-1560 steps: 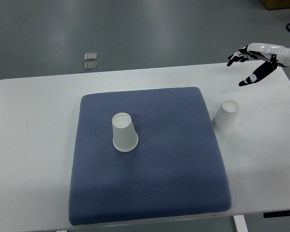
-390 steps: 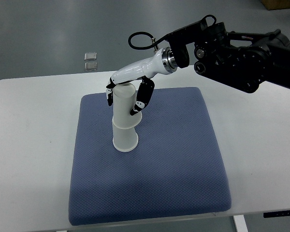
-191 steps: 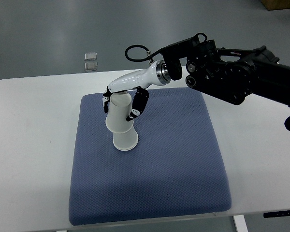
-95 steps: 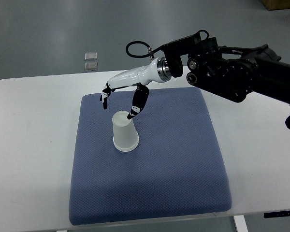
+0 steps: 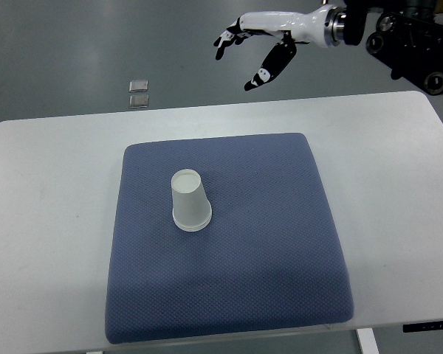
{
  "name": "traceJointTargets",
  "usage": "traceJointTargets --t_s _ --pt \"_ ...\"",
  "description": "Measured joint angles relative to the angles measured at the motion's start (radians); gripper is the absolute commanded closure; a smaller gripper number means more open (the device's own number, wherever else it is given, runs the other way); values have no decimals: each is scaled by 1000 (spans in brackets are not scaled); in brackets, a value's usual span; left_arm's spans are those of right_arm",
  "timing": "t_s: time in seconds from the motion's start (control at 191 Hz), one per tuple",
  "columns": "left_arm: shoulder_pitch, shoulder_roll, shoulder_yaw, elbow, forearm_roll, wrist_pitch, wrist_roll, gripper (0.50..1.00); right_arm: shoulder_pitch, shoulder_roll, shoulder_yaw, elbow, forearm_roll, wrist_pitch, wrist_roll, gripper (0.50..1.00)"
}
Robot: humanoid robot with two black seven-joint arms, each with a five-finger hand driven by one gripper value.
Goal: Stack paper cups
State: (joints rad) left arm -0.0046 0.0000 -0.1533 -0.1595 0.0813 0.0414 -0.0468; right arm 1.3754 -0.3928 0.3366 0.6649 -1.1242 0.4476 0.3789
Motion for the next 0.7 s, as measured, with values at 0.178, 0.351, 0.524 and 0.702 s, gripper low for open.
traceJointTargets --t_s 0.178,0.351,0.524,0.702 --pt "0 0 0 0 0 0 0 500 1 -87 26 -132 294 -12 0 597" --pt "0 0 0 0 0 0 0 500 -72 -100 24 -270 598 -24 -1 597" --pt "0 0 0 0 0 0 0 500 -187 -99 26 -295 809 -65 -2 597" --pt "0 0 0 0 0 0 0 500 -287 -77 27 -295 1005 -72 -33 597"
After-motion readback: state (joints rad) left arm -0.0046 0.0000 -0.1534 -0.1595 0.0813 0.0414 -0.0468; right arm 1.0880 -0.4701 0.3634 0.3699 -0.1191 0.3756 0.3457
